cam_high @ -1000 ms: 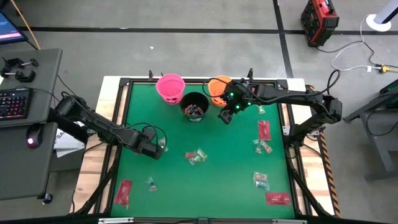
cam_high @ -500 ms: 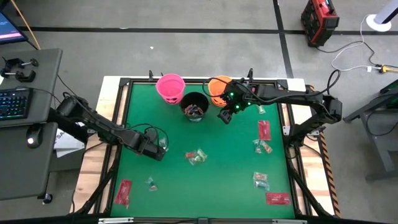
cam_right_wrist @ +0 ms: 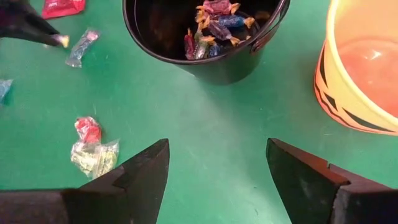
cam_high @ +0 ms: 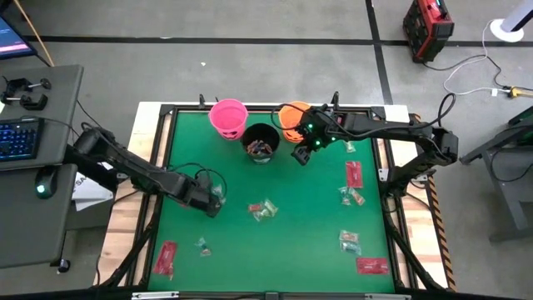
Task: Sort candy by brand, put in halloween buckets
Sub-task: Put the red candy into the black bucket
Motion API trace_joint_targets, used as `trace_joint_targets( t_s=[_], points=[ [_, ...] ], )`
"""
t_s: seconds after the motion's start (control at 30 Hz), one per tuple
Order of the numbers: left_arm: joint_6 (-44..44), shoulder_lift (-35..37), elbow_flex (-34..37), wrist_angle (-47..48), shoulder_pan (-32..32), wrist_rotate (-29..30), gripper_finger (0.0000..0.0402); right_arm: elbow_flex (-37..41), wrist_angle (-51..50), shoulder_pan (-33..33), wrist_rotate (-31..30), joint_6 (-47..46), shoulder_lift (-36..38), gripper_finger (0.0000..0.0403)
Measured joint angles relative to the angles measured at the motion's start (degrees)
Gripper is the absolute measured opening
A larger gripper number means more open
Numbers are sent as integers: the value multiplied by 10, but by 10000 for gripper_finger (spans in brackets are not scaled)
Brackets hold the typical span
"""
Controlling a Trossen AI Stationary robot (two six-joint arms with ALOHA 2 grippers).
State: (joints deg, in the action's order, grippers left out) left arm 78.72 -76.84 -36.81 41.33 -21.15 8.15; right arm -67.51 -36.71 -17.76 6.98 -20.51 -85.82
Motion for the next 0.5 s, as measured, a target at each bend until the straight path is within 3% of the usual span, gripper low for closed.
trace_joint_targets(
  t_s=[0.33, 0.5],
  points=[
    [-111, 139, -51, 24, 37, 73, 3, 0, 22, 0, 0, 0, 0, 259],
    [-139, 152, -52, 70, 64, 58, 1, 0, 23, 0, 1, -5, 0, 259]
  ],
)
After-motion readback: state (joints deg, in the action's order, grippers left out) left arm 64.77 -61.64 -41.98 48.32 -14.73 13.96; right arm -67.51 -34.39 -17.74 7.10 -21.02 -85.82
